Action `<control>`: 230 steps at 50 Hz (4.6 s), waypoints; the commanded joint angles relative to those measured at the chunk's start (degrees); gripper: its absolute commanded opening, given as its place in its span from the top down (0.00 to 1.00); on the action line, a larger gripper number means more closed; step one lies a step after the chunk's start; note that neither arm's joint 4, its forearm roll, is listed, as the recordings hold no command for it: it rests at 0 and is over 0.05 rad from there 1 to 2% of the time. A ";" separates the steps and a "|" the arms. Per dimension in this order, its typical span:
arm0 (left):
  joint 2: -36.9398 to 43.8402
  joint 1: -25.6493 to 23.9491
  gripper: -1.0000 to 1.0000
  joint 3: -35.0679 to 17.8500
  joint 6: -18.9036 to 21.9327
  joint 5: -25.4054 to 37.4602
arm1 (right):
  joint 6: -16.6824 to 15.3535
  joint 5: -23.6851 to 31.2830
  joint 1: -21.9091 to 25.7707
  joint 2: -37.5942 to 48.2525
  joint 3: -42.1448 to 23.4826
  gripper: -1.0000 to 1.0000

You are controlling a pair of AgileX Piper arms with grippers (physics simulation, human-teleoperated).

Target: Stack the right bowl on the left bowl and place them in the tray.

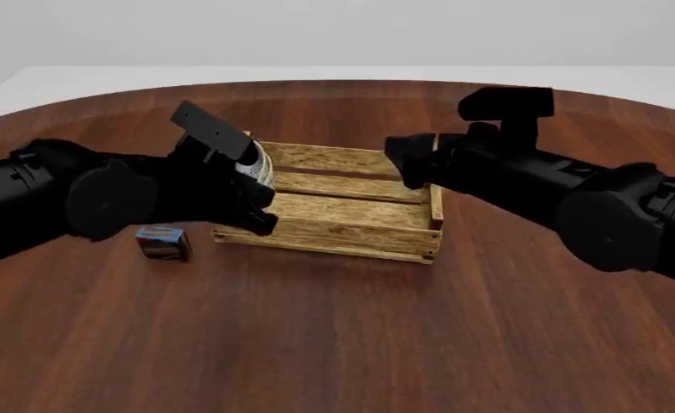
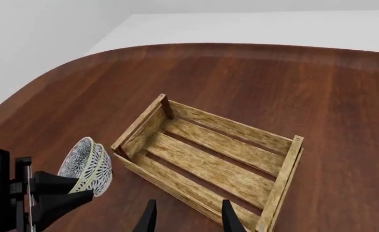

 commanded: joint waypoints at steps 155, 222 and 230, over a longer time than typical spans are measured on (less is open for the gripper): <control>49.82 3.02 1.00 -44.00 3.97 6.34 | 0.08 1.43 -1.12 -5.06 1.20 0.00; 15.38 3.70 0.00 -15.59 -2.78 -8.91 | -0.53 1.66 -1.08 -5.25 1.13 0.00; 6.06 5.46 0.00 -7.45 -5.23 -14.87 | -1.33 2.47 -1.38 -7.33 1.25 0.00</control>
